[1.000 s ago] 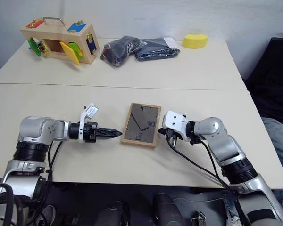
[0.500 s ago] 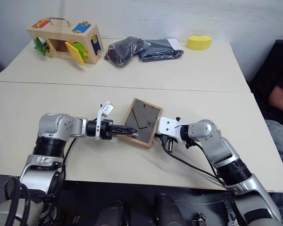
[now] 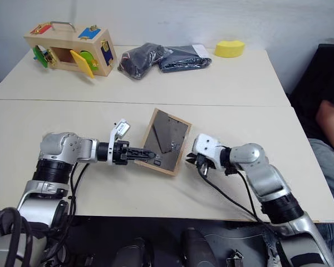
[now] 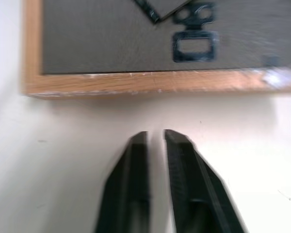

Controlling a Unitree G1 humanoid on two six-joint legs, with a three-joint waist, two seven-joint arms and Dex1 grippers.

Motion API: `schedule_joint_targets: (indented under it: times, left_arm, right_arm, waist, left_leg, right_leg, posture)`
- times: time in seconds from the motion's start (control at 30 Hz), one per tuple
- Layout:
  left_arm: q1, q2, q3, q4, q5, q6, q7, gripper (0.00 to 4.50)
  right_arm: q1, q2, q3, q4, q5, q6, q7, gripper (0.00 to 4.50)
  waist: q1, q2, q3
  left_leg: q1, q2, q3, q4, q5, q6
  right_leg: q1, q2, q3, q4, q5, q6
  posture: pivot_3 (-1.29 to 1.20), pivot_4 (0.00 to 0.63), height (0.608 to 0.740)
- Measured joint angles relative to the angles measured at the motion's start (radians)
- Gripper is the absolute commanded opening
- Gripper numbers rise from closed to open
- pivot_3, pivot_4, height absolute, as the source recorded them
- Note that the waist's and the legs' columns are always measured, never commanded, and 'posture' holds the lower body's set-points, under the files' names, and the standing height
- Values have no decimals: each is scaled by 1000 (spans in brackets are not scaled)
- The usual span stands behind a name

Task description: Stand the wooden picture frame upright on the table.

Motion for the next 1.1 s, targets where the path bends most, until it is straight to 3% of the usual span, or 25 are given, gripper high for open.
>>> schedule_joint_targets:
  times: [0.17,0.27,0.3,0.53,0.83,0.93,1.0,1.1]
  left_arm:
    - [22,10,18,-53,-15,3,13,1274]
    - [34,11,38,-107,-40,13,16,1274]
    - [33,7,39,-124,-52,15,16,1274]
    - [34,-10,86,-200,-115,47,38,1274]
    - [28,3,70,-199,-116,19,42,1274]
    - [28,12,68,-197,-116,16,42,1274]
    - [33,27,68,-199,-121,22,43,1274]
    - [37,45,71,-202,-128,30,44,1274]
  right_arm:
    - [-64,-31,-181,-82,232,249,18,3298]
    - [-137,2,-214,-87,313,347,-22,4372]
    - [-152,17,-212,-87,325,357,-32,4500]
    - [-249,166,-165,10,351,362,-126,4500]
    - [-229,188,-84,-89,431,397,-115,4500]
    - [-222,131,-83,-94,379,355,-147,4500]
    - [-179,-17,-55,-78,235,193,-149,4500]
    - [-113,-143,-62,-25,128,6,-104,4500]
  waist:
    - [-2,0,0]
    - [-5,0,0]
    - [-4,0,0]
    - [-3,0,0]
    - [-3,0,0]
    - [-2,0,0]
    - [1,0,0]
    - [3,0,0]
  left_leg:
    - [0,0,0,0,0,0]
    - [0,0,0,0,0,0]
    - [-1,0,0,0,0,0]
    - [-2,0,0,0,0,0]
    - [-3,0,0,-1,0,0]
    - [-4,0,0,-1,0,0]
    - [-4,-1,0,-2,0,0]
    - [-5,-1,0,-2,0,0]
  right_leg:
    - [0,0,0,0,0,0]
    - [0,0,0,0,0,0]
    - [-1,0,0,0,0,0]
    - [-3,0,0,0,0,0]
    - [-4,0,0,0,0,0]
    - [-4,0,0,-1,0,0]
    - [-4,0,1,-3,0,0]
    - [-4,0,1,-4,0,0]
  posture:
    - [0,150,740]
    - [0,150,740]
    - [0,150,740]
    - [0,150,740]
    - [0,150,740]
    - [0,150,740]
    - [0,150,740]
    - [0,150,740]
